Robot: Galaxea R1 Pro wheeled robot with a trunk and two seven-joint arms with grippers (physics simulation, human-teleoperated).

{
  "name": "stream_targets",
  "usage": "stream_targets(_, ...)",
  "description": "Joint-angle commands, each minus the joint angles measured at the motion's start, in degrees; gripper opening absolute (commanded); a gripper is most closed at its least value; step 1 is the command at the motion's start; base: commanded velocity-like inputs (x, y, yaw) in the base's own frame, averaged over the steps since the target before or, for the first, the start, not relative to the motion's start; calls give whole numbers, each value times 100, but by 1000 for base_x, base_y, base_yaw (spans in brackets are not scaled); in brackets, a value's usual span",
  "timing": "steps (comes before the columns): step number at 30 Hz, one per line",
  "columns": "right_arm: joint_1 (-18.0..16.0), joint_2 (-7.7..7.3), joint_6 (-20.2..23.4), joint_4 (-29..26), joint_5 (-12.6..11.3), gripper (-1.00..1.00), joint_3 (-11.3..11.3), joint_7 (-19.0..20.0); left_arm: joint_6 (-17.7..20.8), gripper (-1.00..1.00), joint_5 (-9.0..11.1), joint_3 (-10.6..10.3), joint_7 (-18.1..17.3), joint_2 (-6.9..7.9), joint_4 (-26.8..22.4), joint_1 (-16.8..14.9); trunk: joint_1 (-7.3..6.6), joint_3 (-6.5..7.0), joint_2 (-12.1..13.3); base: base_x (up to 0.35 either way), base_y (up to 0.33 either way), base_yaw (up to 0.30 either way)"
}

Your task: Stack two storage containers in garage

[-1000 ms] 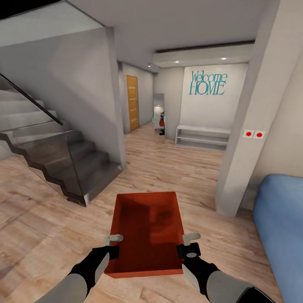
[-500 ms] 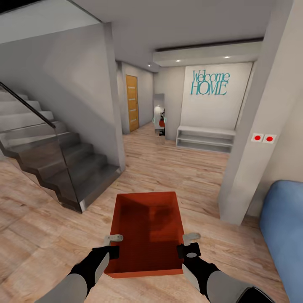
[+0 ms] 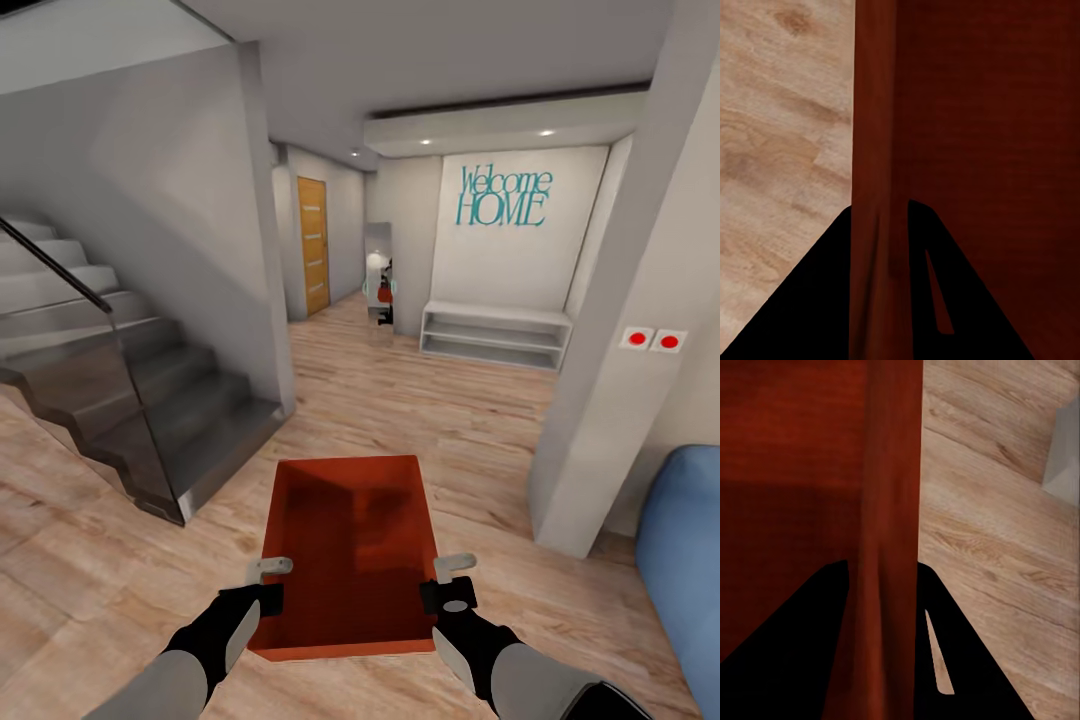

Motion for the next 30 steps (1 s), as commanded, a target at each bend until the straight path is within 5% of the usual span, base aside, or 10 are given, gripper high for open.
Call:
stream_targets(1, -12, 0, -71, -16, 69, -100, -226, -16, 42, -100, -118, 50, 40, 0, 2, 4, 5, -8, -7, 322, 0, 0)
stream_targets(30, -12, 0, -79, -16, 69, -100, -226, -16, 42, -100, -118, 51, 40, 0, 2, 4, 5, -8, -7, 322, 0, -34)
